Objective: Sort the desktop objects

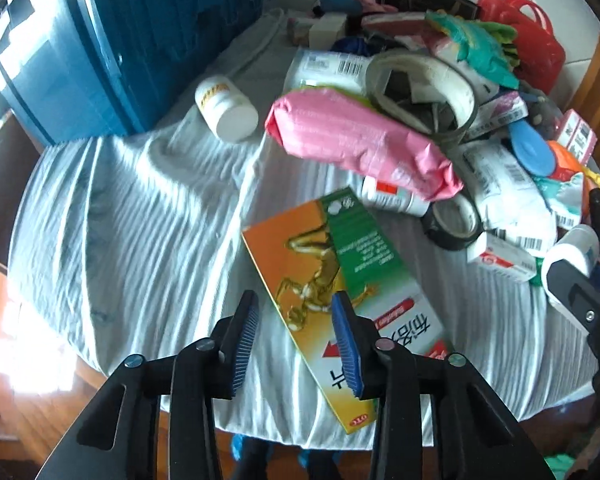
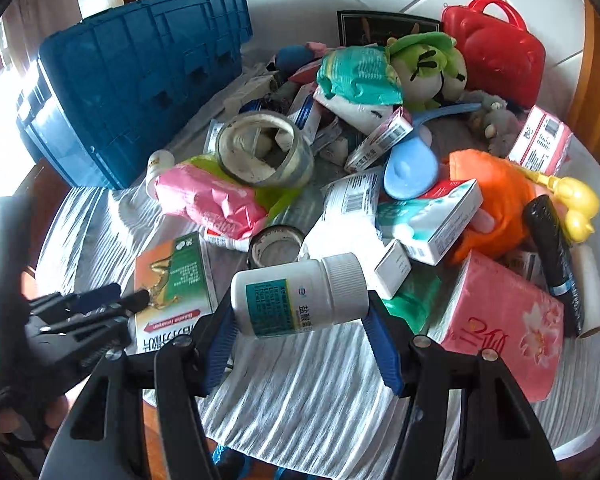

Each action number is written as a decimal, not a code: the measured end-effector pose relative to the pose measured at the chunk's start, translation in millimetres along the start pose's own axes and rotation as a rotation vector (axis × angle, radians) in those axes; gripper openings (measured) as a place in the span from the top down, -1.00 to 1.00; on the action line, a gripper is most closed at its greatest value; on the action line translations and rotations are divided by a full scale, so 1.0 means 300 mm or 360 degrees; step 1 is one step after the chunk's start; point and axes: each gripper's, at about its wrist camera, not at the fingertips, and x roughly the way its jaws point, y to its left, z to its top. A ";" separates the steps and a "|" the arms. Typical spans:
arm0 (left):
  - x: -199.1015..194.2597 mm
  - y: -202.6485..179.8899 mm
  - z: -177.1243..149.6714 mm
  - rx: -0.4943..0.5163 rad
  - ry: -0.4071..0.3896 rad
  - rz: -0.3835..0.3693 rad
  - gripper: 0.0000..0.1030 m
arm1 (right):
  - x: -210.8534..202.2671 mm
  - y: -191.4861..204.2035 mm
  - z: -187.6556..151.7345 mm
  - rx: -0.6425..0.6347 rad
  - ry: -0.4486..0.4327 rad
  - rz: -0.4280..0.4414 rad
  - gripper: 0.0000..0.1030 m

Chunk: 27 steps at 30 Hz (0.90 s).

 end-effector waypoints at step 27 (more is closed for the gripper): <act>0.112 -0.218 -0.049 -0.0463 -0.0037 0.0392 -0.99 | 0.156 -0.139 0.024 -0.0457 0.0189 0.0441 -0.17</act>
